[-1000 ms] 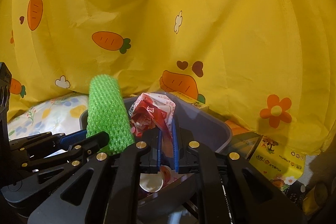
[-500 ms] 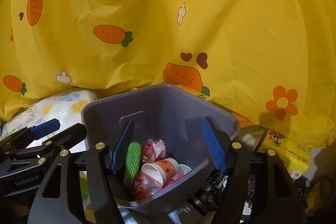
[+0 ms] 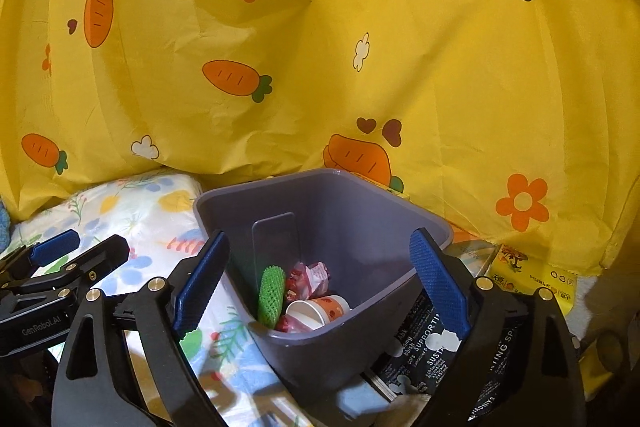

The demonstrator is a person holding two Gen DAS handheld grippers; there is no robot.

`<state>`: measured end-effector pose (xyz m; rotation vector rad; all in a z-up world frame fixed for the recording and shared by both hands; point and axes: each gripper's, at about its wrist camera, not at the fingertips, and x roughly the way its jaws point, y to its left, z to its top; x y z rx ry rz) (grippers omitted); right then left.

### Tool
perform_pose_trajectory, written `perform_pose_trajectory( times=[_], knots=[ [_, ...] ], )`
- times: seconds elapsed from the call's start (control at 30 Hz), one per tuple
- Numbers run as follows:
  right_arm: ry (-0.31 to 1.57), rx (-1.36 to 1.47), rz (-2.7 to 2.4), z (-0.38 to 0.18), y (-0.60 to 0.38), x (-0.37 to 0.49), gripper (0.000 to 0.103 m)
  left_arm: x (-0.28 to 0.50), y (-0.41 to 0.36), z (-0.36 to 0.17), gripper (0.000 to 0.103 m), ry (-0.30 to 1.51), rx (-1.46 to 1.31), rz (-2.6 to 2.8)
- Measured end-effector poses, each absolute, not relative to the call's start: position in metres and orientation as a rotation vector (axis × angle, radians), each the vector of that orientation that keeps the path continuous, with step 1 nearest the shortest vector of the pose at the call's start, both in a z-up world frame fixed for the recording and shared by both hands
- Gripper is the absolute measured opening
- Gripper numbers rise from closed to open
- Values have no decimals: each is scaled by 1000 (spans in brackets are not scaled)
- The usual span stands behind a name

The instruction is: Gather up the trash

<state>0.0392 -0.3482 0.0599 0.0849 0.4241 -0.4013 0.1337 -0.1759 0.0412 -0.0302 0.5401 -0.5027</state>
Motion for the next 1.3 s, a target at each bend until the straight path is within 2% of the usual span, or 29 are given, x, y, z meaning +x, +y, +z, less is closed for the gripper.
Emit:
perform_pose_trajectory(
  times=[0.03, 0.07, 0.7, 1.3],
  knots=[
    [419, 73, -407, 60, -342, 36, 97, 129, -170, 42, 97, 537, -33, -481],
    [403, 62, -412, 62, -337, 32, 98, 125, -163, 42, 97, 534, -36, -462],
    [383, 11, -311, 59, -252, -24, 98, 29, -57, 34, 97, 454, -10, -235],
    [394, 12, -232, 46, -210, -46, 98, -8, -20, 23, 97, 461, -13, -184]
  ],
)
